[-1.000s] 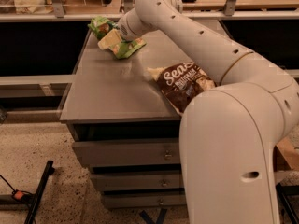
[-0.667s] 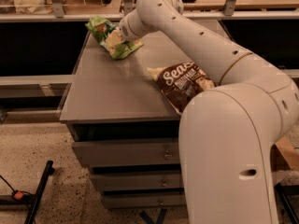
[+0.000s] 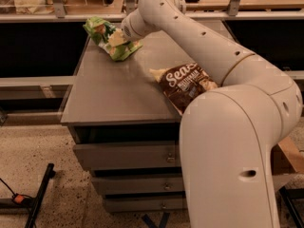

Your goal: Move green rice chip bag near brown chip bag

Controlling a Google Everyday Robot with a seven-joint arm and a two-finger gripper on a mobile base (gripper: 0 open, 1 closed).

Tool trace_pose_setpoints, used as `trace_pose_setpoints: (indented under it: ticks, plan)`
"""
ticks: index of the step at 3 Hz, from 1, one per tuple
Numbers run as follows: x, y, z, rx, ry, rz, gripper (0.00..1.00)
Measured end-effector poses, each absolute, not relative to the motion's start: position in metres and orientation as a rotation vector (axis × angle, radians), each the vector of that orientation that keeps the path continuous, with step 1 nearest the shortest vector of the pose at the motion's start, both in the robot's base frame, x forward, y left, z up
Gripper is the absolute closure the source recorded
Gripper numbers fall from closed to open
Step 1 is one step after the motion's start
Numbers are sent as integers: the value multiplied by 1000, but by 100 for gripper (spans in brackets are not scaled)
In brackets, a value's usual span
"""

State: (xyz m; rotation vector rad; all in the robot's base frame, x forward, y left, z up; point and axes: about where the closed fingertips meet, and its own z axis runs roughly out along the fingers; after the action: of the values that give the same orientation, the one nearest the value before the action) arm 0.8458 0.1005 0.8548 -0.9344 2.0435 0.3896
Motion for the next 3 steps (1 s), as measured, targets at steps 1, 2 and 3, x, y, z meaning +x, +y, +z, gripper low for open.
trace_pose_setpoints:
  ticks: [1, 2, 3]
  plan:
    - [849, 94, 866, -967, 2026, 342, 100]
    - [850, 75, 890, -982, 1999, 326, 100]
    - [843, 58, 921, -1012, 1957, 347, 100]
